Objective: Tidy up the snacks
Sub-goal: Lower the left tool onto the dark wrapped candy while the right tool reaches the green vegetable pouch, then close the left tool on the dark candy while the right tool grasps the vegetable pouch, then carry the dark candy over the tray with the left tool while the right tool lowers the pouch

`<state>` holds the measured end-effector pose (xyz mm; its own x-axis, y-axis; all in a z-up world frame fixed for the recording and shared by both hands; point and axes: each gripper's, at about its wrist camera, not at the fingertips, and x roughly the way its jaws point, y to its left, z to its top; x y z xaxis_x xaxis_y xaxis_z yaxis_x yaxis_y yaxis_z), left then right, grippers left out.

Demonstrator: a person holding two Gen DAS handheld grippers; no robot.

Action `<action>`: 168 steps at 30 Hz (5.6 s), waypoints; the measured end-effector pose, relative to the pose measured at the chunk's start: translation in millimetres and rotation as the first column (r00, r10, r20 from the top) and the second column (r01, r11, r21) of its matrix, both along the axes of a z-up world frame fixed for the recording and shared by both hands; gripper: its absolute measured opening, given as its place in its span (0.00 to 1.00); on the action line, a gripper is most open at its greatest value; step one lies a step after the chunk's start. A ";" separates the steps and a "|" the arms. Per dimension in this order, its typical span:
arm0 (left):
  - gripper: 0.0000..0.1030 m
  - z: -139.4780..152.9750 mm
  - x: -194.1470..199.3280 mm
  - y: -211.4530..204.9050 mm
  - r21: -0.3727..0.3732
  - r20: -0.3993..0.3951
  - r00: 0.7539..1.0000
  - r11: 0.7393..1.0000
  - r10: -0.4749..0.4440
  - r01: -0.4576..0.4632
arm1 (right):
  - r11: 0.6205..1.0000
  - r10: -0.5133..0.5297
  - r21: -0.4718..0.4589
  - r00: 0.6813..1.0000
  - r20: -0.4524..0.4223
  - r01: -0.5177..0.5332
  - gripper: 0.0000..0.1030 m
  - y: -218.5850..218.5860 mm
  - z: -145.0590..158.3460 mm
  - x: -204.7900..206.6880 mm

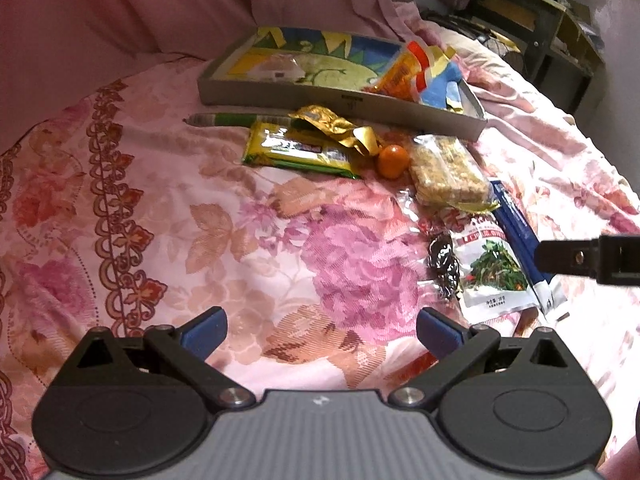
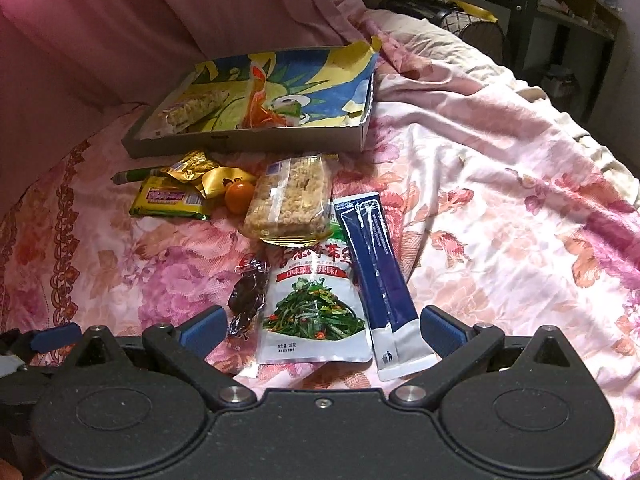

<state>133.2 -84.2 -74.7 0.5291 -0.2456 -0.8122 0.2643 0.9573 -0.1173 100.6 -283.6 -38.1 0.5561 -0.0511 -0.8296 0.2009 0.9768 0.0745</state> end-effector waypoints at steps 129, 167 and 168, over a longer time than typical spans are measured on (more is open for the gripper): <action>0.47 40.7 13.1 -6.1 -0.147 0.238 0.969 0.989 0.061 -0.027 | 0.941 -0.127 0.333 0.972 0.197 0.056 0.38 -29.3 19.8 -6.5; 0.47 -2.2 206.3 -58.2 -0.203 0.310 0.950 0.974 -0.032 0.099 | 0.995 -0.086 0.081 0.931 0.355 0.061 0.38 -54.0 -41.7 195.9; 0.47 -3.2 208.0 -59.0 -0.200 0.301 0.953 0.975 -0.033 0.097 | 0.995 -0.083 0.079 0.931 0.355 0.059 0.38 -53.7 -43.1 196.3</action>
